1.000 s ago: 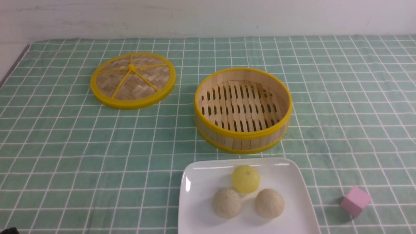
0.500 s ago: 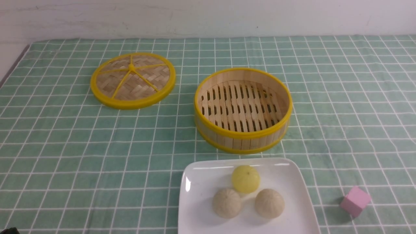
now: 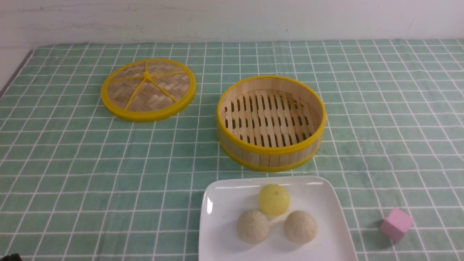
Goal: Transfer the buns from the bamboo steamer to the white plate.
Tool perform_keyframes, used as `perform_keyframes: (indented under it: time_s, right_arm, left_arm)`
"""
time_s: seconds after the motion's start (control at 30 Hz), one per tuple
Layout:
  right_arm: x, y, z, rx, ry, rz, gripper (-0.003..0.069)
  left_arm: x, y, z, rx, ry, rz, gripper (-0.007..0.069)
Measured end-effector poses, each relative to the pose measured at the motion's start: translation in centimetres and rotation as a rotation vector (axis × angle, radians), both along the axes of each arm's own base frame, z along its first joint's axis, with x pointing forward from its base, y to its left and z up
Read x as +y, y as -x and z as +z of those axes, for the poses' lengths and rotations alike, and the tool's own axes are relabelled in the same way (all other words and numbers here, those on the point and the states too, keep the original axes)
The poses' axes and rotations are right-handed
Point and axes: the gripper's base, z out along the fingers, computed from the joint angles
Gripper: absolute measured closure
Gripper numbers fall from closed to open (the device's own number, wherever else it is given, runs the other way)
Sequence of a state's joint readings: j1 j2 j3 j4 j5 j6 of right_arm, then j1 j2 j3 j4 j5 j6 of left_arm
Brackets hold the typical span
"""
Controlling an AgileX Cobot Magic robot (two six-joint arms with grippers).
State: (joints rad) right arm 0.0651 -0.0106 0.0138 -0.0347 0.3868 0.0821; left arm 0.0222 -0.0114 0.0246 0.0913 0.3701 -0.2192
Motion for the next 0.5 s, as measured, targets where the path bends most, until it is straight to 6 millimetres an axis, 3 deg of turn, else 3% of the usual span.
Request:
perform_keyframes:
  time_s: [0.5]
  right_arm:
    - [0.00,0.00,0.00,0.000,0.000,0.000,0.0477]
  left_arm:
    - [0.00,0.00,0.00,0.000,0.000,0.000,0.0538]
